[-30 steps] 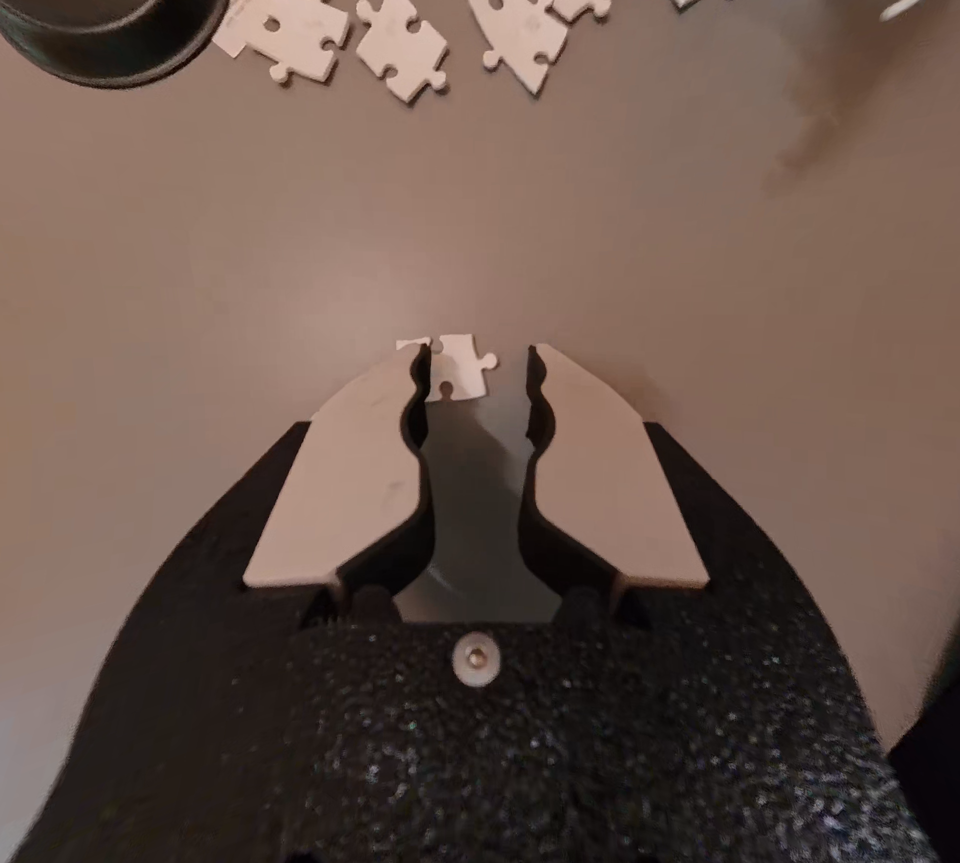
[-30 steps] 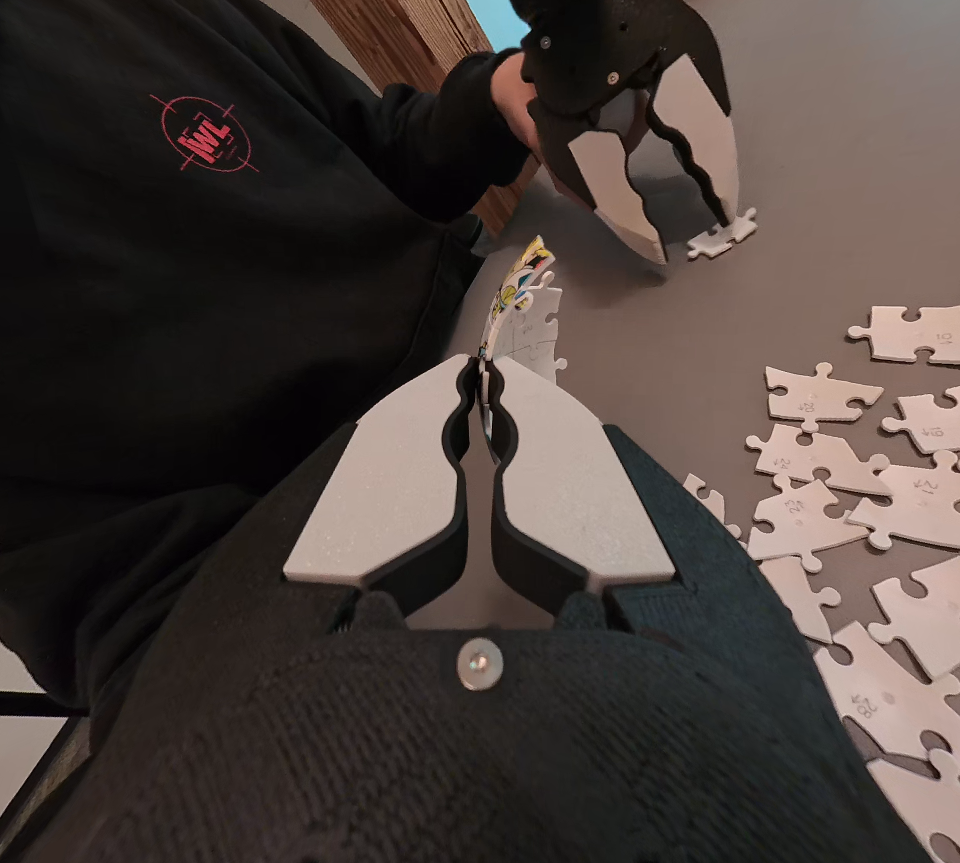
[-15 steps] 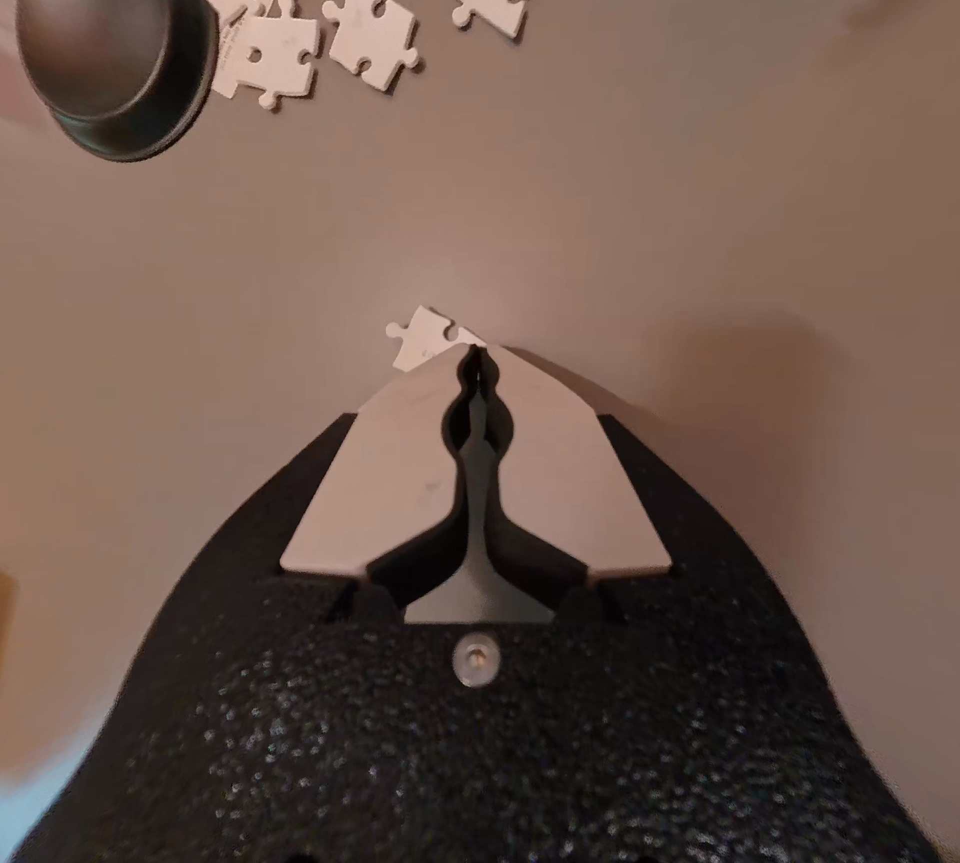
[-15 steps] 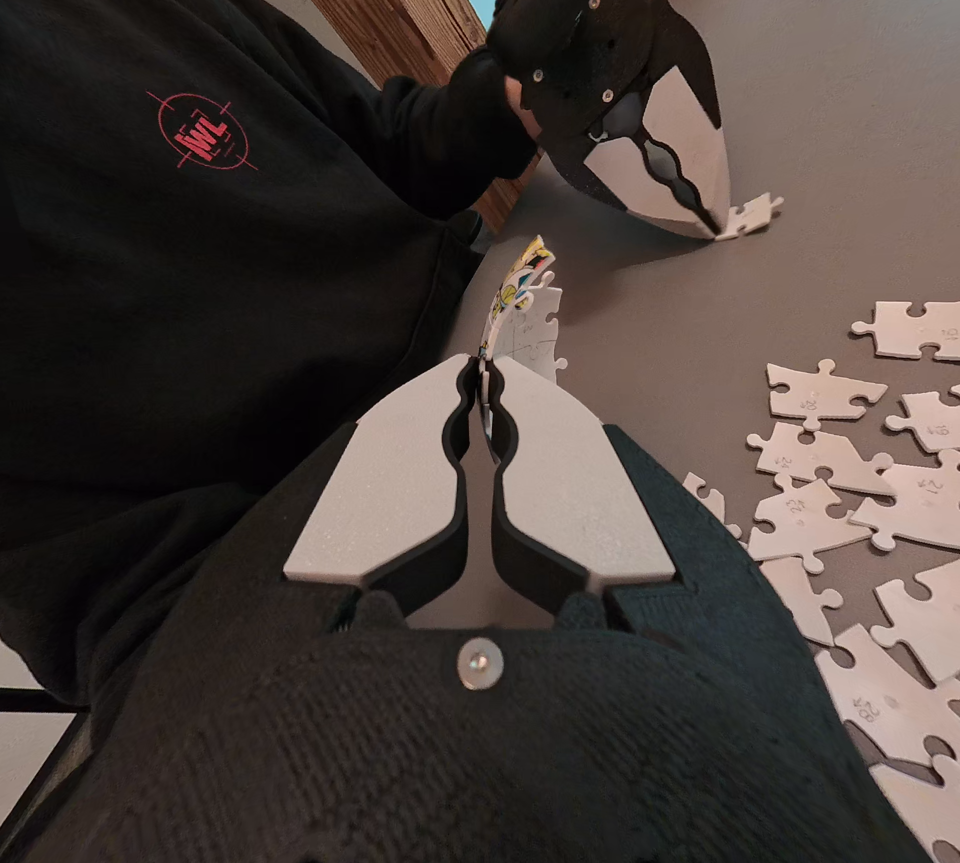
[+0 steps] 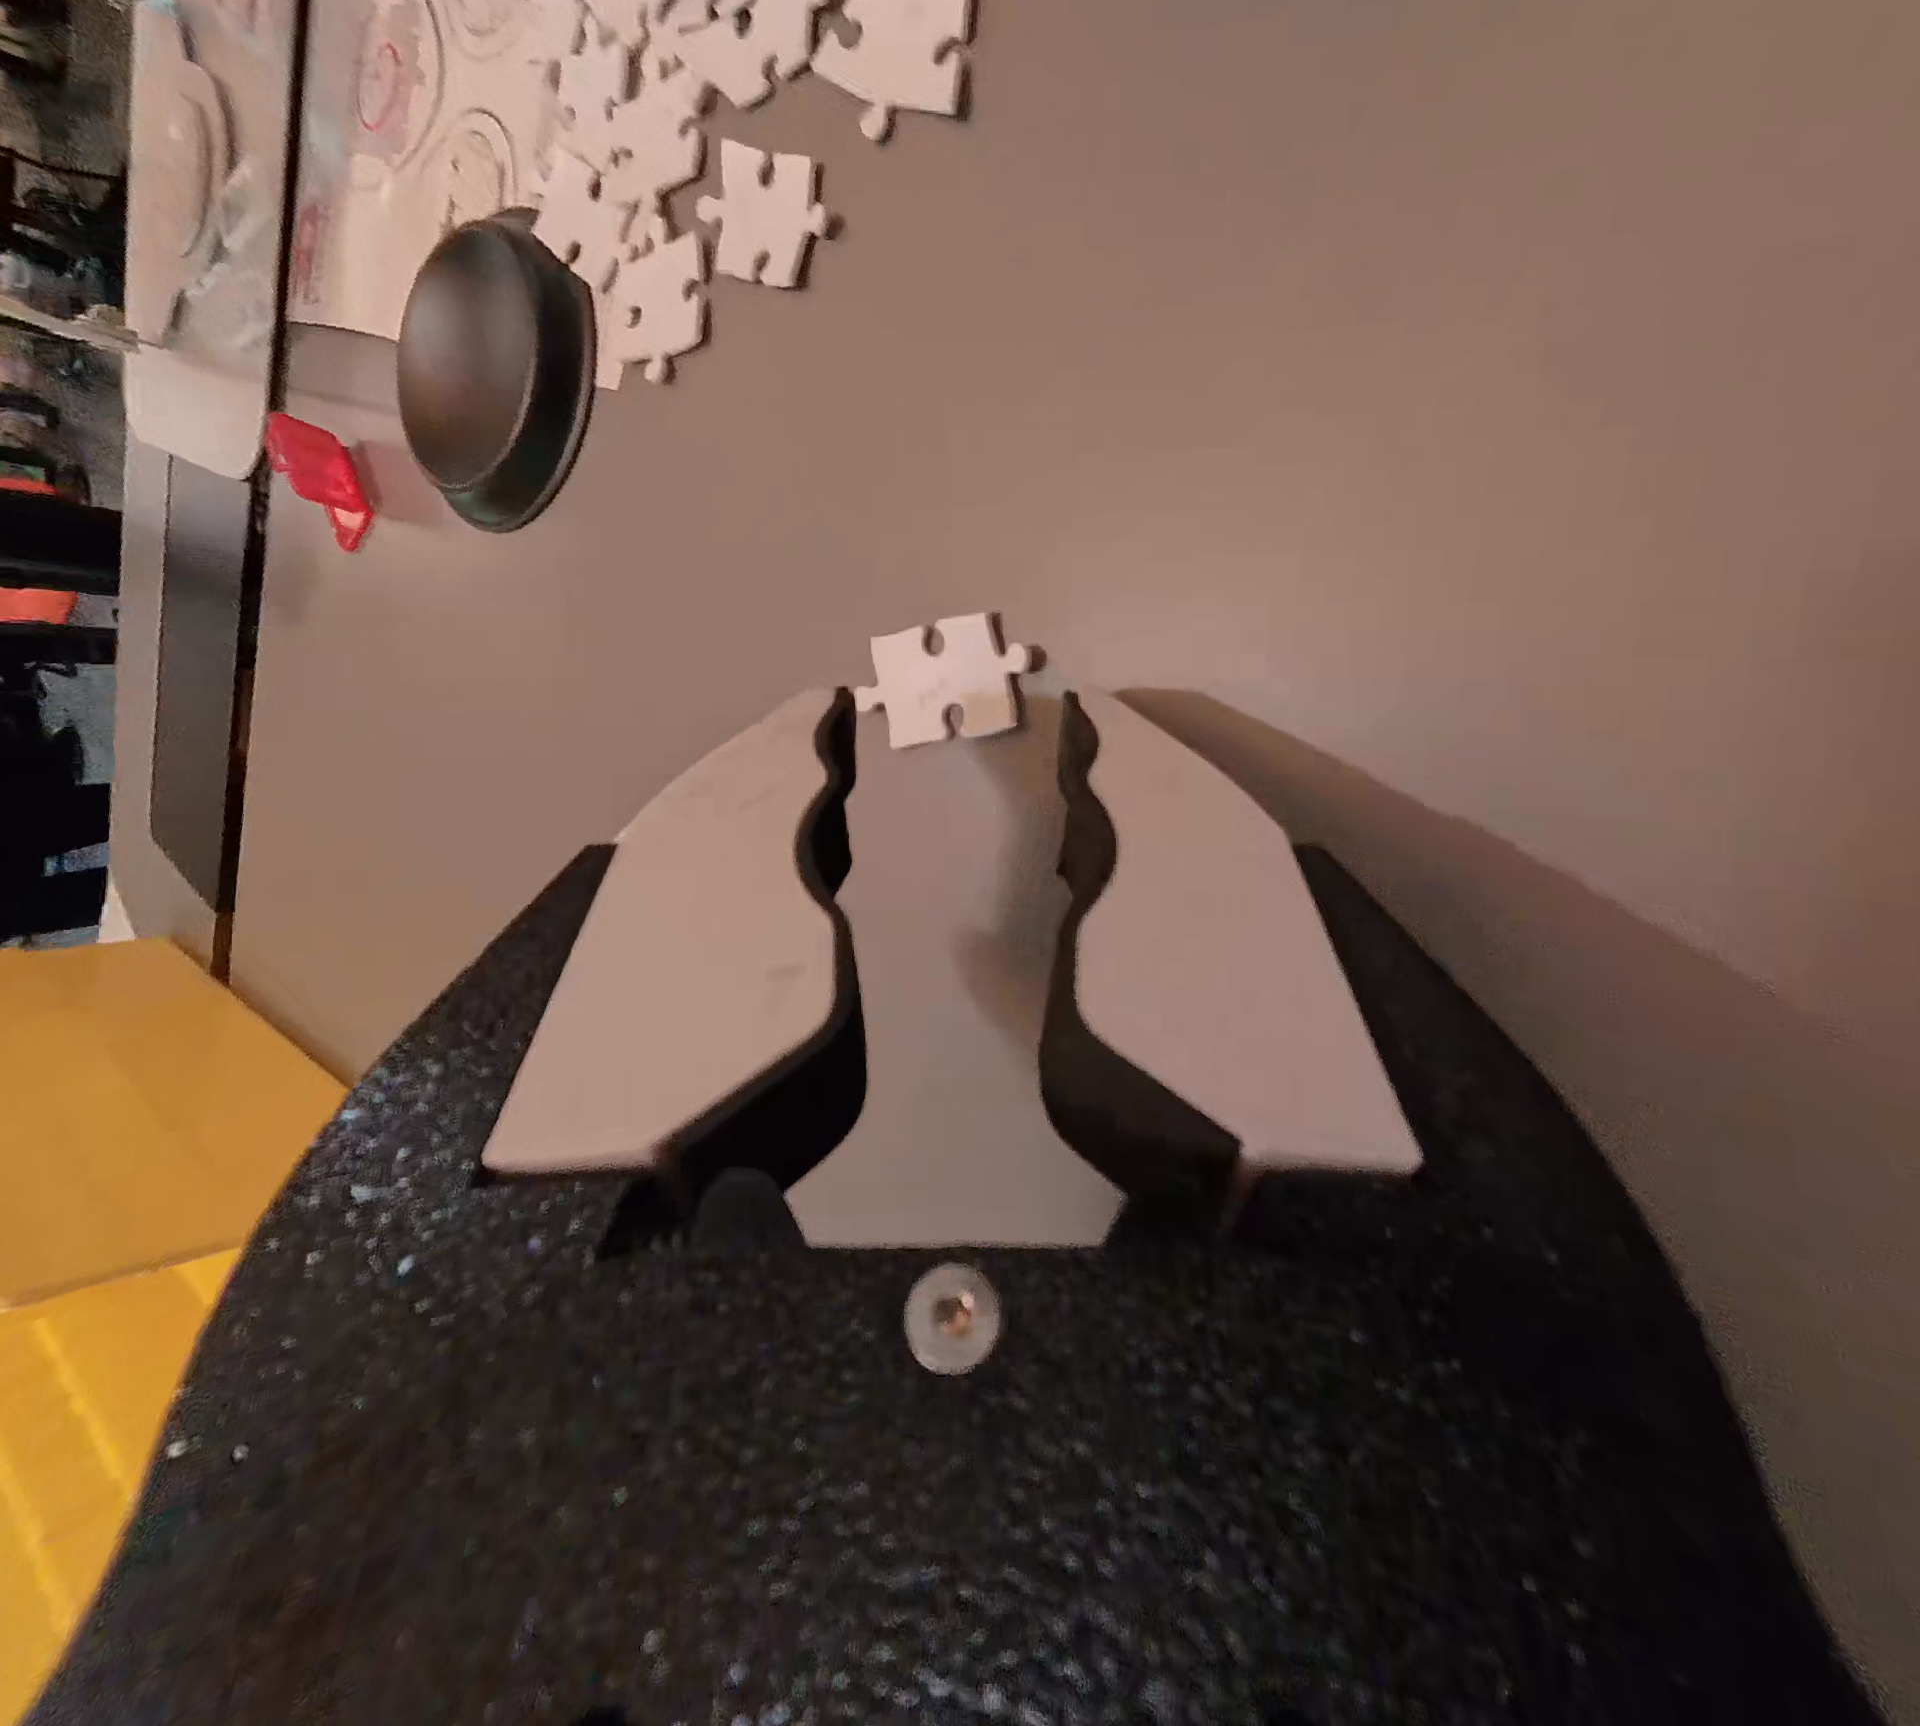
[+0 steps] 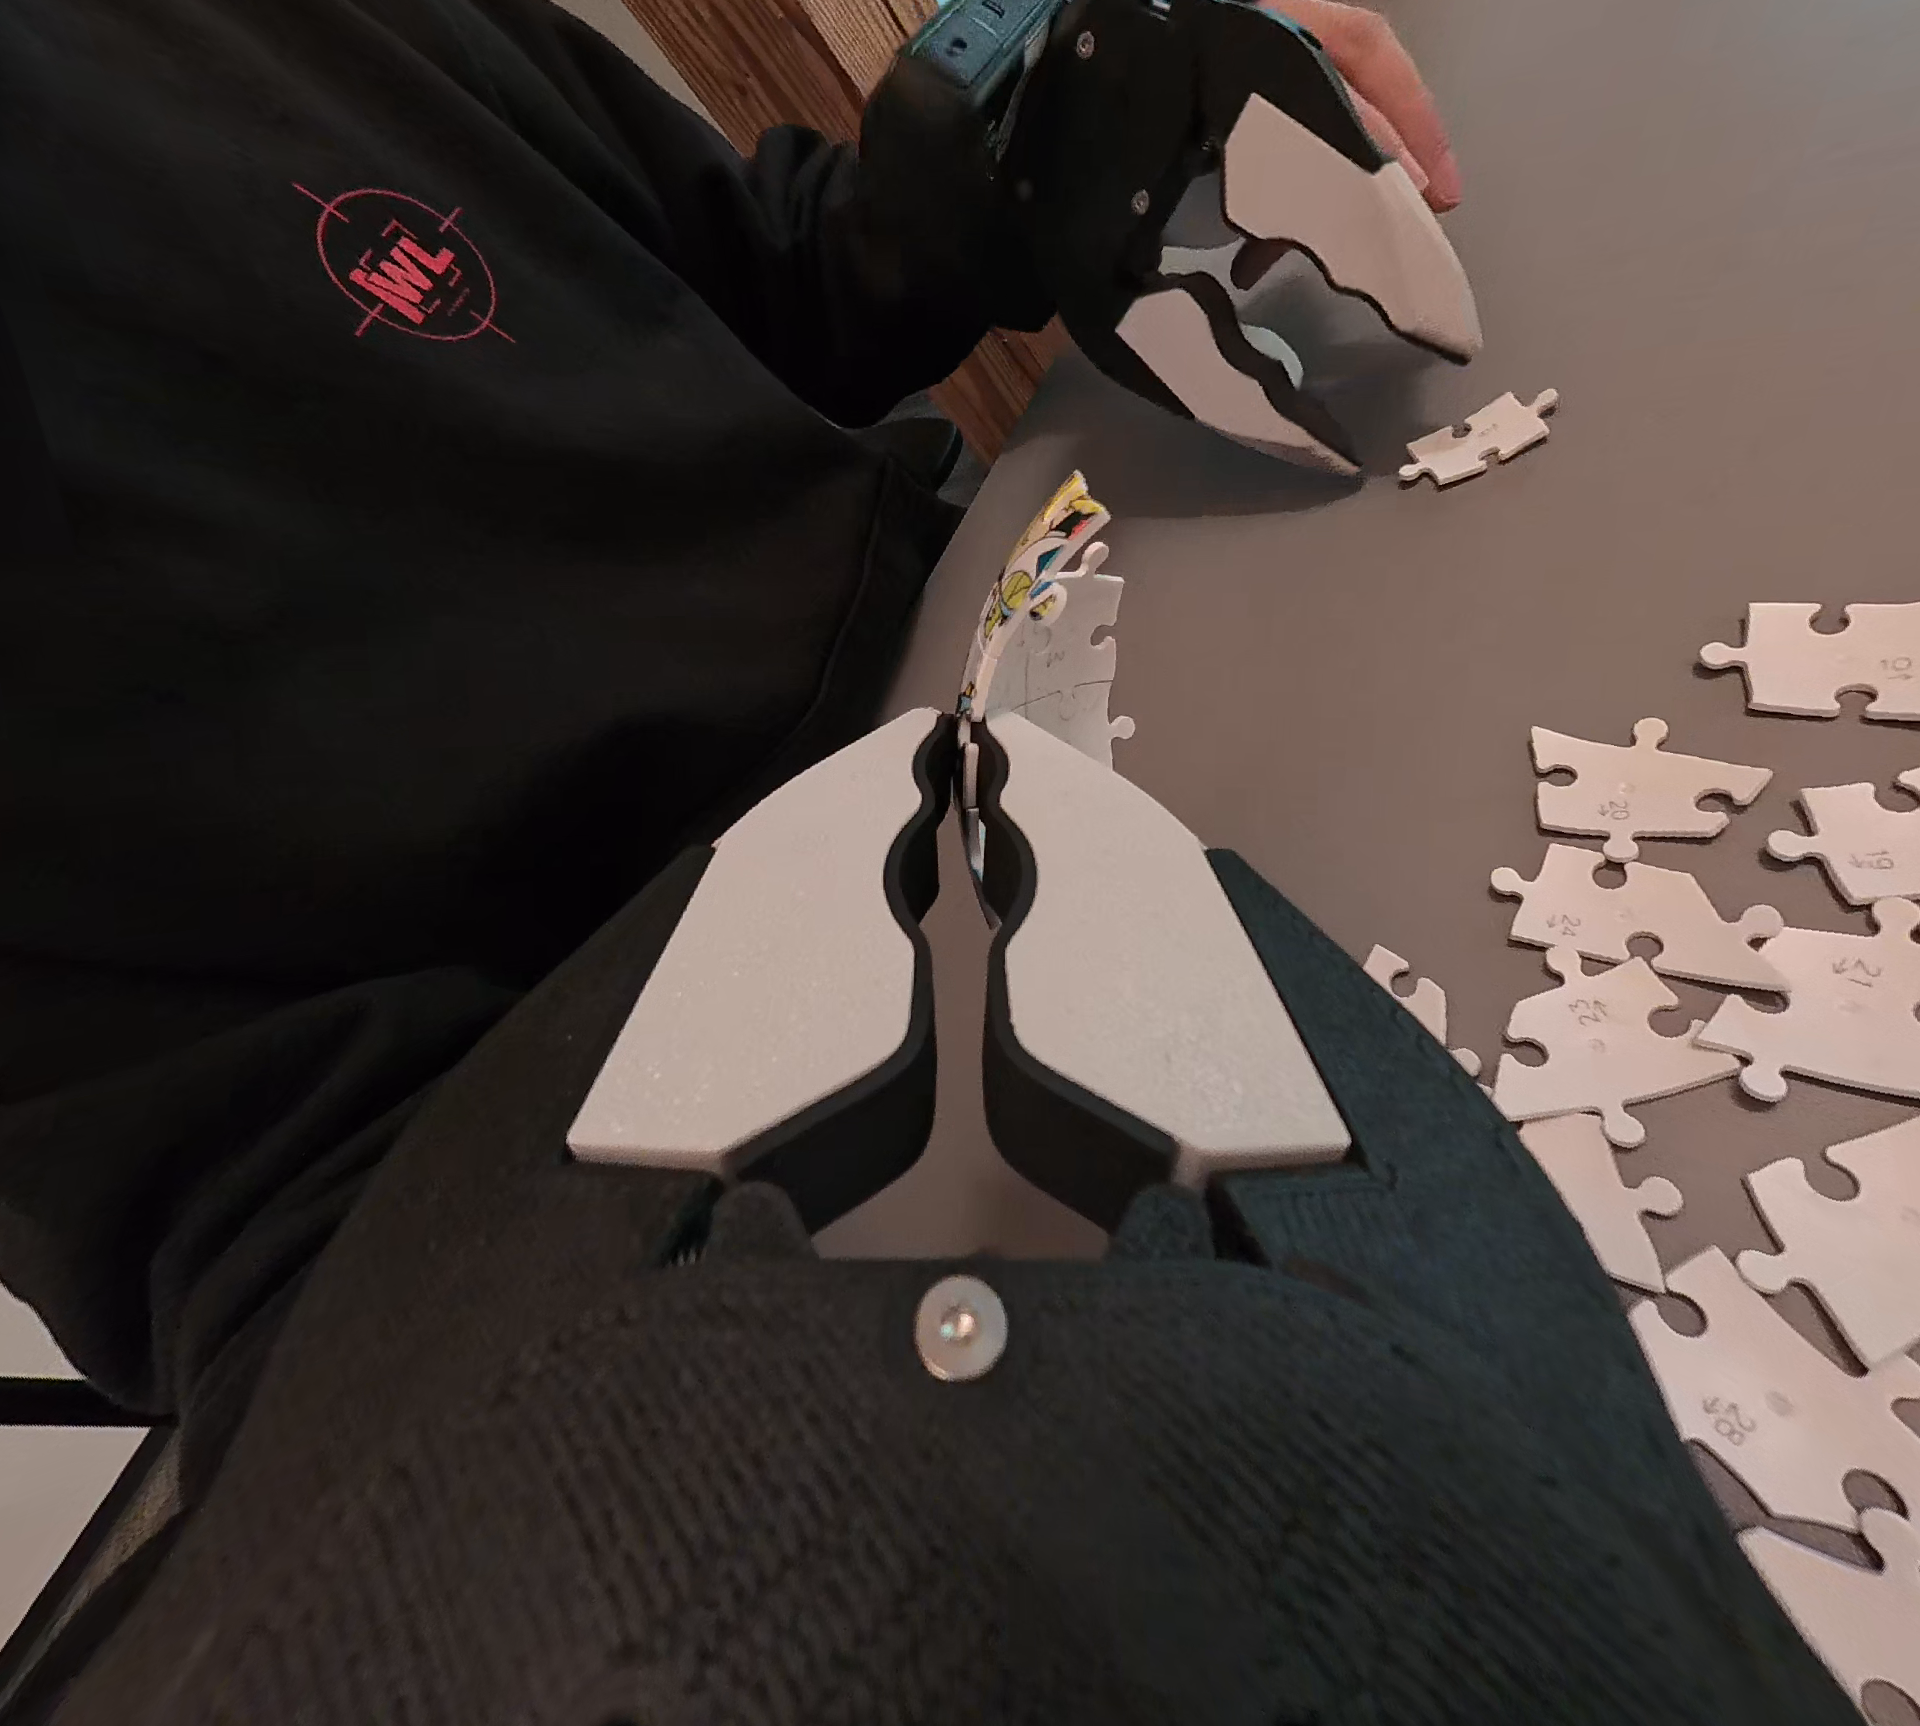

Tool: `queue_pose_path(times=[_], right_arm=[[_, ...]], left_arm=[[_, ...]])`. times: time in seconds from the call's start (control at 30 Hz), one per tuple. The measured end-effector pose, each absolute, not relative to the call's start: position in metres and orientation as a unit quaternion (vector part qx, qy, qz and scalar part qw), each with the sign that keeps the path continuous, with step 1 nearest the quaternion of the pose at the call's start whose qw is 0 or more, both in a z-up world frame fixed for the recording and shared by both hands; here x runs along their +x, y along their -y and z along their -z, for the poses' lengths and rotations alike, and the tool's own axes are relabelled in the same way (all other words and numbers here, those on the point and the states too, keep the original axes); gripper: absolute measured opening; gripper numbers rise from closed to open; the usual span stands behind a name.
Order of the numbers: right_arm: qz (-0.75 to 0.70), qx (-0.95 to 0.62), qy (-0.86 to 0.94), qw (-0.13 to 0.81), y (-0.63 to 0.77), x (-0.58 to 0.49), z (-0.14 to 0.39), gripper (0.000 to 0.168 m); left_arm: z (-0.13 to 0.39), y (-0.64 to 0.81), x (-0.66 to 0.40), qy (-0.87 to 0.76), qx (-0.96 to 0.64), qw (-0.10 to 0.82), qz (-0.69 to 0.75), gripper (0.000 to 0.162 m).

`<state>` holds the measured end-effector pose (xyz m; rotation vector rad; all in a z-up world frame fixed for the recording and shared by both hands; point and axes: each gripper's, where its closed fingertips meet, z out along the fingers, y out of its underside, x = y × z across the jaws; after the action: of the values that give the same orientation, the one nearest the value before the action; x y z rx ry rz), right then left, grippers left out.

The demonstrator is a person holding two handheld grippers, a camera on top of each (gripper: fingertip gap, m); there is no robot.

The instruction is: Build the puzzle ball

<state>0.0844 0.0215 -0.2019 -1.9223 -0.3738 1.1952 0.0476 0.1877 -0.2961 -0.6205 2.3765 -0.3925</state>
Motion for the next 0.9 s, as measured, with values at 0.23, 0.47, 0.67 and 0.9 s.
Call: queue_pose_path(times=[0.23,0.47,0.67,0.9], right_arm=[[-0.474,-0.763,0.151,0.412,-0.021,0.084,0.201,0.003],[-0.475,-0.762,0.15,0.413,-0.02,0.084,0.201,0.003],[-0.475,-0.762,0.149,0.413,-0.021,0.085,0.201,0.003],[-0.476,-0.763,0.148,0.412,-0.021,0.085,0.201,0.003]], left_arm=[[0.308,-0.183,0.058,-0.894,-0.327,0.255,0.171,0.026],[0.312,-0.18,0.054,-0.892,-0.353,0.216,0.181,0.013],[0.311,-0.184,0.056,-0.906,-0.306,0.257,0.142,0.006],[0.311,-0.185,0.057,-0.911,-0.255,0.302,0.117,0.003]])
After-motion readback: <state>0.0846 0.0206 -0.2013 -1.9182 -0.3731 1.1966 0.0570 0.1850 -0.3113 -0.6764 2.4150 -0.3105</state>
